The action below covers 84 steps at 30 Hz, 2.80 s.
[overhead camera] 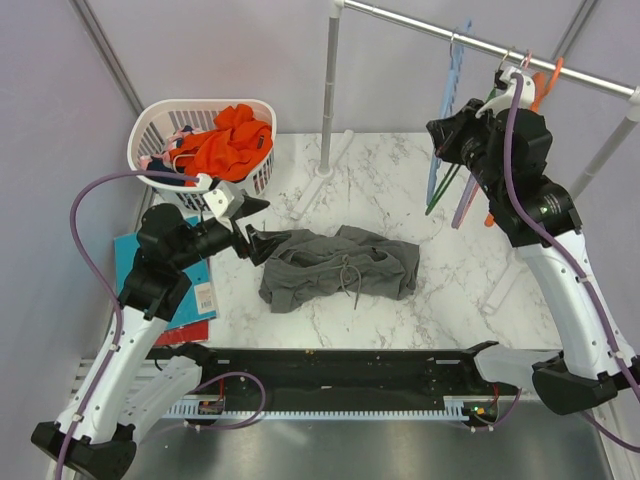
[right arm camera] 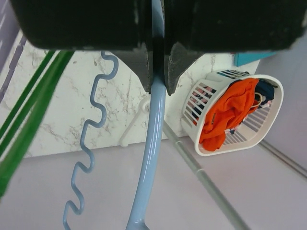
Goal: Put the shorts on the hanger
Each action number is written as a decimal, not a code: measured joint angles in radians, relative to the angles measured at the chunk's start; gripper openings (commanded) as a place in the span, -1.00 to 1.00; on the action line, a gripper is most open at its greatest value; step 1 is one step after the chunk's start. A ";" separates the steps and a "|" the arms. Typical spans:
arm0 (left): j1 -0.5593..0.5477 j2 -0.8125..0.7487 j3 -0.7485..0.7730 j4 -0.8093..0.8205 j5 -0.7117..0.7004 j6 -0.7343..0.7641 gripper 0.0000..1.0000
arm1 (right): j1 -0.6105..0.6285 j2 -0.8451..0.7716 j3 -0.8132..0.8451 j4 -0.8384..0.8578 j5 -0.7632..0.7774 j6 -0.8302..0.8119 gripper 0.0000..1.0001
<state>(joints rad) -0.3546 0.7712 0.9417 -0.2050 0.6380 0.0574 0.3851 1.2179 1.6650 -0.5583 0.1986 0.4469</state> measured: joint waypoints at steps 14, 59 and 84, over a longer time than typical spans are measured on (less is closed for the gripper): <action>0.000 -0.004 0.000 -0.003 0.000 -0.001 0.78 | 0.005 0.045 -0.014 0.124 -0.311 -0.039 -1.00; -0.075 0.048 -0.166 -0.556 0.188 0.957 -0.97 | 0.342 -0.121 -0.482 -0.504 -0.906 -0.954 -0.71; -0.154 0.093 -0.128 -0.523 0.123 0.552 -0.97 | 0.455 0.187 -0.194 -0.452 -0.853 -1.105 -0.73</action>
<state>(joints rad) -0.5083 0.8642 0.8139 -0.7277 0.7609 0.6098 0.8402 1.4052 1.4708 -1.0107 -0.6540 -0.6582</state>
